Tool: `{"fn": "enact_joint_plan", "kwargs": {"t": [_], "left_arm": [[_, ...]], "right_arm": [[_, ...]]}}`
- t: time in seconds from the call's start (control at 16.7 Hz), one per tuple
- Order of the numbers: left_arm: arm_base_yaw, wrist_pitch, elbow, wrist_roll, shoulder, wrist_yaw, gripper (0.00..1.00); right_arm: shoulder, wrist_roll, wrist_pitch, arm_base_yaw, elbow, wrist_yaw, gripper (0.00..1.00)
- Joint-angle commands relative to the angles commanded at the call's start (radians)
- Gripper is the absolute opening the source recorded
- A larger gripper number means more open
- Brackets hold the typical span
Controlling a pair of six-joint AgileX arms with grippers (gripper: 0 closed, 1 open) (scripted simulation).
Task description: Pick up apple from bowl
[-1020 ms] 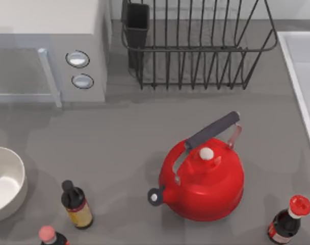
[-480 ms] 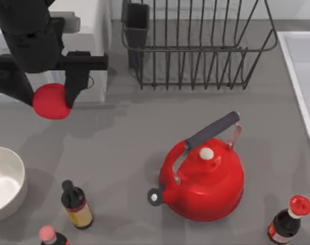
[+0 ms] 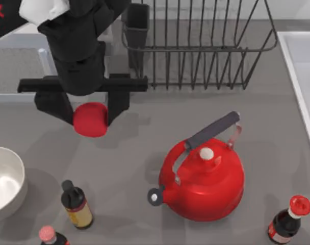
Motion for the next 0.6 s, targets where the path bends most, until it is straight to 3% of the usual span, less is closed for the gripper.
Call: {"fn": "enact_joint_plan", "kwargs": {"t": [0.24, 0.6], "left_arm": [[0.001, 0.073, -0.070, 0.001, 0.011, 0.000, 0.00], [0.001, 0.373, -0.308, 0.003, 0.056, 0.000, 0.00]], "right_arm": [[0.000, 0.000, 0.000, 0.000, 0.000, 0.000, 1.00], [0.000, 0.000, 0.000, 0.000, 0.000, 0.000, 1.00]]}}
